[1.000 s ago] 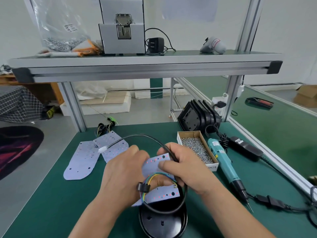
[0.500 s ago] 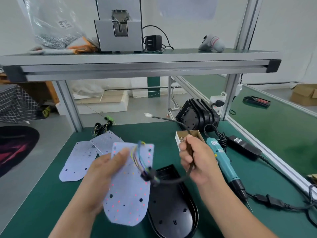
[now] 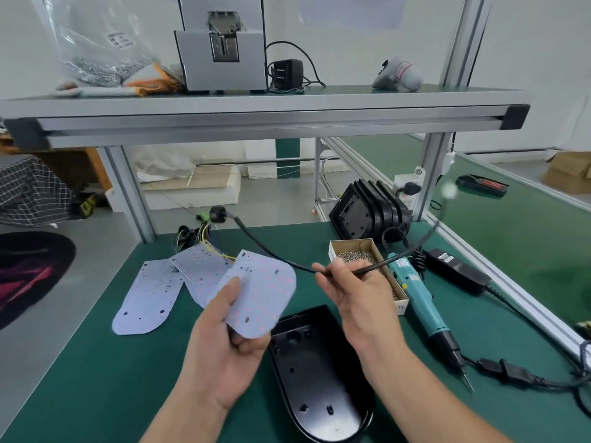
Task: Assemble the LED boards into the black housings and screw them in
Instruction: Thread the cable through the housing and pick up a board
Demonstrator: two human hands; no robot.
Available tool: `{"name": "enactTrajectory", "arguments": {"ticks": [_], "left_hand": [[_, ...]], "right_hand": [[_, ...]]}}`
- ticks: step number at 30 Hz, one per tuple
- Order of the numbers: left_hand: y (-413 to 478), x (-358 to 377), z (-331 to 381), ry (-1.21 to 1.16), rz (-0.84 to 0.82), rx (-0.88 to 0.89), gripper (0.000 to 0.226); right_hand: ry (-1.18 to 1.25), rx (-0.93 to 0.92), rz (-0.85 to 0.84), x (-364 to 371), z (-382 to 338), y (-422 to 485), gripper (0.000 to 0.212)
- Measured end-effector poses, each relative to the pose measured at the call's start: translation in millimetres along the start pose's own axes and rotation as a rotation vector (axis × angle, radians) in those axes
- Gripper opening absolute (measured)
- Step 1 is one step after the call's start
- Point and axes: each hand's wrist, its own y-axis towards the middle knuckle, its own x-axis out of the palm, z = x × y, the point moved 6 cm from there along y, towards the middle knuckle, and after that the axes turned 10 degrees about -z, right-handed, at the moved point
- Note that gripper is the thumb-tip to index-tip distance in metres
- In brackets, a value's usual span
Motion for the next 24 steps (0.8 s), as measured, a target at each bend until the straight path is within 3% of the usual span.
{"name": "enactTrajectory", "arguments": {"ticks": [7,12,15,18,21,24], "left_hand": [[1,0,1,0.152,-0.029,0.034,0.04],[2,-7,3,0.216,-0.053,-0.026,0.037],[4,-7,1,0.22,-0.084,-0.078,0.032],[7,-14,1,0.231,-0.058,-0.129,0.04],[7,-14,3,0.163,-0.091,-0.186,0.048],[4,-14,10,0.207,-0.113,-0.234,0.027]], "right_hand": [[-0.322,0.176,-0.241,26,14,-15,0.022],[-0.365,0.216,-0.502,44,13,-25,0.019],[-0.385,0.242,-0.581,48,11,-30,0.029],[-0.358,0.306,-0.552,45,9,-28,0.028],[-0.178,0.333,-0.367,32,3,-15,0.027],[-0.068,0.329,-0.232,17,-3,-4,0.02]]}}
